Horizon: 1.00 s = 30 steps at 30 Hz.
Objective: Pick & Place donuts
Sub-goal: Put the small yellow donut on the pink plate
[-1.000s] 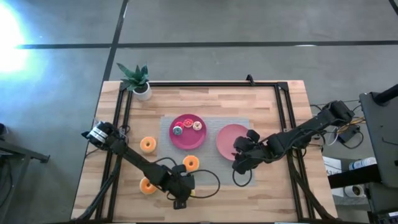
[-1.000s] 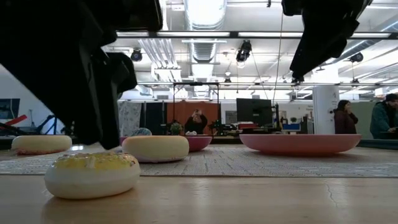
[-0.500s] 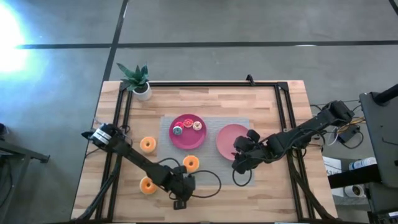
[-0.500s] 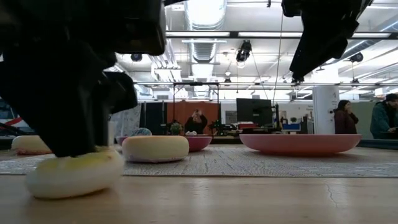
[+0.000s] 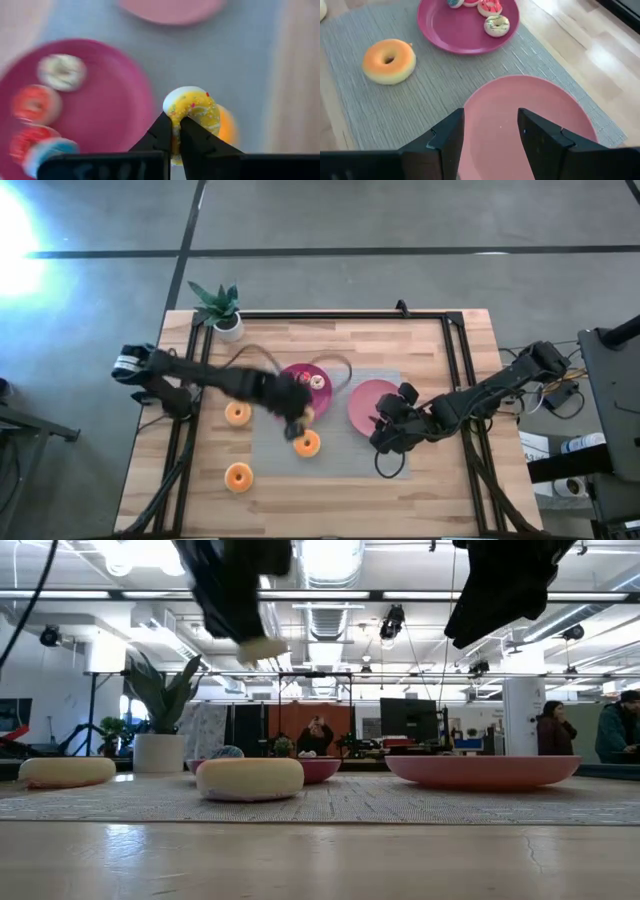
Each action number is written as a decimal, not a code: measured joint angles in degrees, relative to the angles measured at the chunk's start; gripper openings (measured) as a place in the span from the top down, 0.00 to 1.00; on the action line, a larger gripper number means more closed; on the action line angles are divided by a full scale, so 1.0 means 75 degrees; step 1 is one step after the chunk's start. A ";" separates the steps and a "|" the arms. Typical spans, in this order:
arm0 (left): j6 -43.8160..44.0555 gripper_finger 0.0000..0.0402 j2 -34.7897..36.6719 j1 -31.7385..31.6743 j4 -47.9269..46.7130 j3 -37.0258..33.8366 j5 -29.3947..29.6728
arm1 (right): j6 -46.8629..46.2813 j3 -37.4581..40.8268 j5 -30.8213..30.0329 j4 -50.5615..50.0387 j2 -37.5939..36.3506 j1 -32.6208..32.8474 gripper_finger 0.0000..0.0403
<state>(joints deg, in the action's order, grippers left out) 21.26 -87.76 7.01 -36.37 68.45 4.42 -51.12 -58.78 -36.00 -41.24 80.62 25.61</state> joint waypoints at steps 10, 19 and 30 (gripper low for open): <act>-0.0750 0.99 -0.1415 -0.1862 0.1463 -0.0216 -0.0429 | -0.0577 0.0038 -0.0027 -0.0054 0.0000 0.0001 0.56; -0.0677 0.76 -0.1967 -0.2068 0.1689 0.0042 -0.1004 | -0.0801 0.0061 -0.0027 -0.0071 0.0000 0.0002 0.56; -0.0972 0.63 -0.1790 -0.2081 0.1635 0.0075 -0.0480 | -0.0850 0.0061 -0.0024 -0.0014 0.0000 0.0002 0.56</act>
<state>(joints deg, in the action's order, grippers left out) 13.98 -101.19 -8.59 -24.11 69.01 0.82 -57.49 -58.33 -36.18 -41.34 80.62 25.63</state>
